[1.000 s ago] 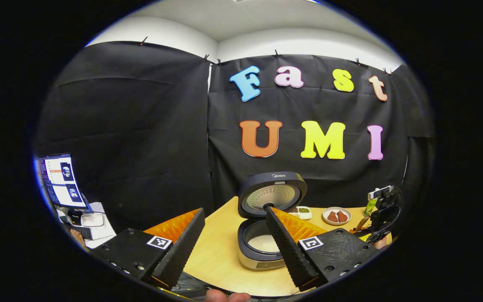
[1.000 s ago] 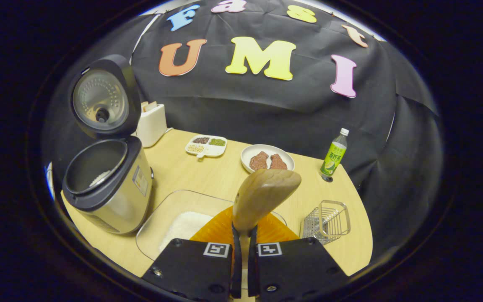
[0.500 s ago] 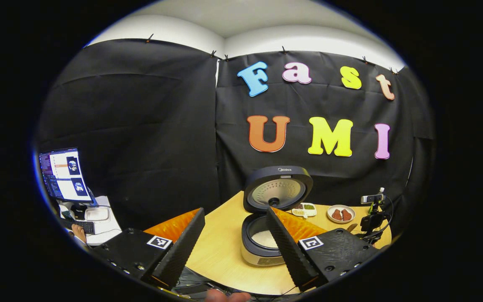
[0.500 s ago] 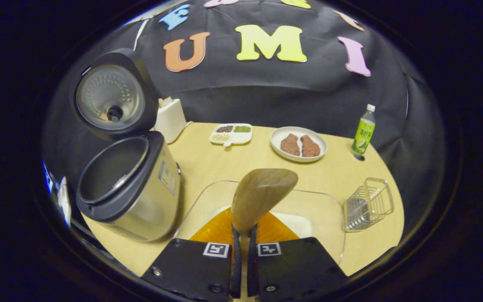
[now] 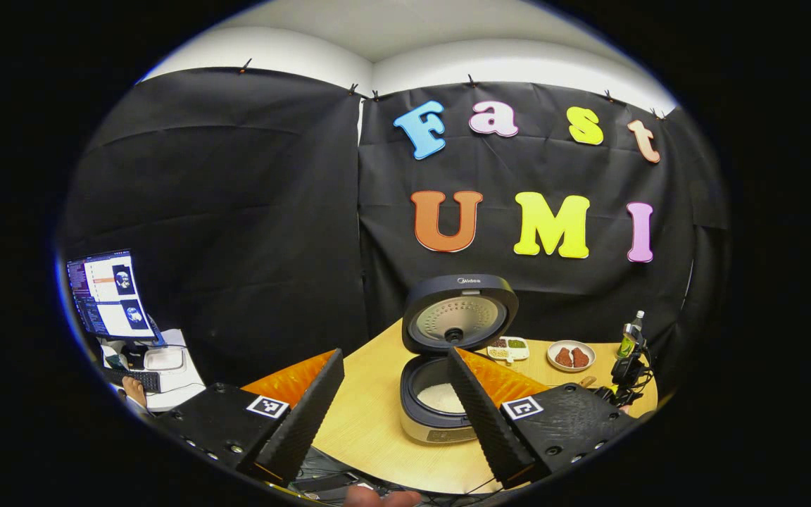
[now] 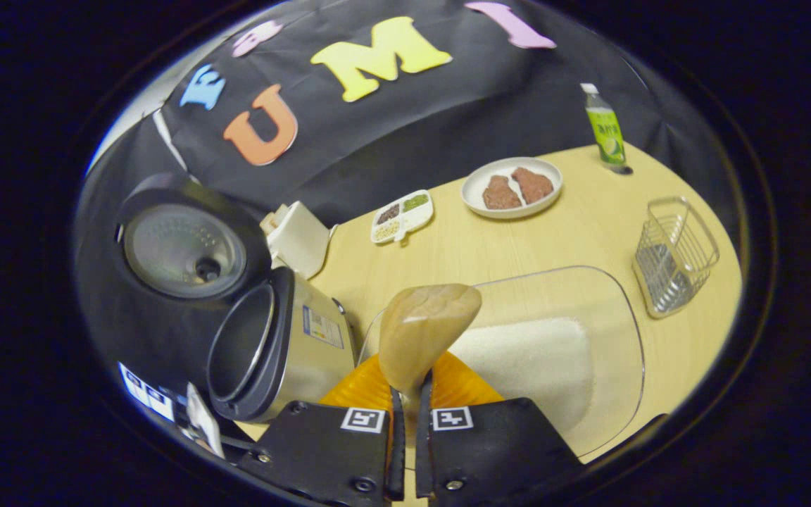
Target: Close the left gripper, press the button to open the rice cooker; take a wooden spoon from the chopstick holder with the right hand, scoop a spoonful of rice and pour it into the rice cooker, then put the wooden spoon back into the chopstick holder.
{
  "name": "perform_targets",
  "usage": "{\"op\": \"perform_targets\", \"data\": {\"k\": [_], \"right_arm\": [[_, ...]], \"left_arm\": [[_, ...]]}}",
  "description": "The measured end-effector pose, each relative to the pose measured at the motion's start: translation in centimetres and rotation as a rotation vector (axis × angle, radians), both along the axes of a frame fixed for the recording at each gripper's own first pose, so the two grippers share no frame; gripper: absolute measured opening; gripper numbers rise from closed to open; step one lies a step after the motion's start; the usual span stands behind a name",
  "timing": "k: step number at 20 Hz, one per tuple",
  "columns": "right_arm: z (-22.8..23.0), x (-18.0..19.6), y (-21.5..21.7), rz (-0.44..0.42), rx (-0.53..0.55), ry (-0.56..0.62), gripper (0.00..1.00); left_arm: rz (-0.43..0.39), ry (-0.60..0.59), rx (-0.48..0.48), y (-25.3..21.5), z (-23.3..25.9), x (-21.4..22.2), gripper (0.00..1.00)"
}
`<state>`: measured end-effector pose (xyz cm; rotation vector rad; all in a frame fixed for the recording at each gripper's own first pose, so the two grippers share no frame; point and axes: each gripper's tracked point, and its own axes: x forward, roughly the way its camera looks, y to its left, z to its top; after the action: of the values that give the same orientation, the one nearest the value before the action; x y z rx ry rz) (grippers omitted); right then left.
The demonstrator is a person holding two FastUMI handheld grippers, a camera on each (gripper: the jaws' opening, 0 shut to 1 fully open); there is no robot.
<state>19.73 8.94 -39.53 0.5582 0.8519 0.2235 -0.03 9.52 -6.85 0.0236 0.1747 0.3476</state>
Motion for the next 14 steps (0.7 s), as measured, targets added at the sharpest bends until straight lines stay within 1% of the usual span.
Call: {"op": "perform_targets", "data": {"k": [3,6,10,12,14], "right_arm": [[-0.4,0.3,-1.9,-0.101,0.187,0.077,0.11],[0.1,0.4,-3.9,-0.173,0.331,0.102,0.11],[2.1,0.9,-7.0,-0.233,0.399,0.079,0.11],[4.4,1.2,-8.1,-0.242,0.425,0.054,0.11],[7.1,1.6,-8.6,-0.230,0.445,0.023,0.11]], "left_arm": [[-0.008,0.010,0.005,-0.9,-0.1,0.3,0.95],[-0.014,0.017,0.016,-1.7,0.0,0.5,0.95],[-0.039,0.028,0.031,-3.4,-0.2,1.4,0.95],[-0.057,0.005,0.027,-4.3,0.4,2.0,0.95],[-0.071,-0.012,0.031,-4.9,0.6,2.5,0.95]]}}
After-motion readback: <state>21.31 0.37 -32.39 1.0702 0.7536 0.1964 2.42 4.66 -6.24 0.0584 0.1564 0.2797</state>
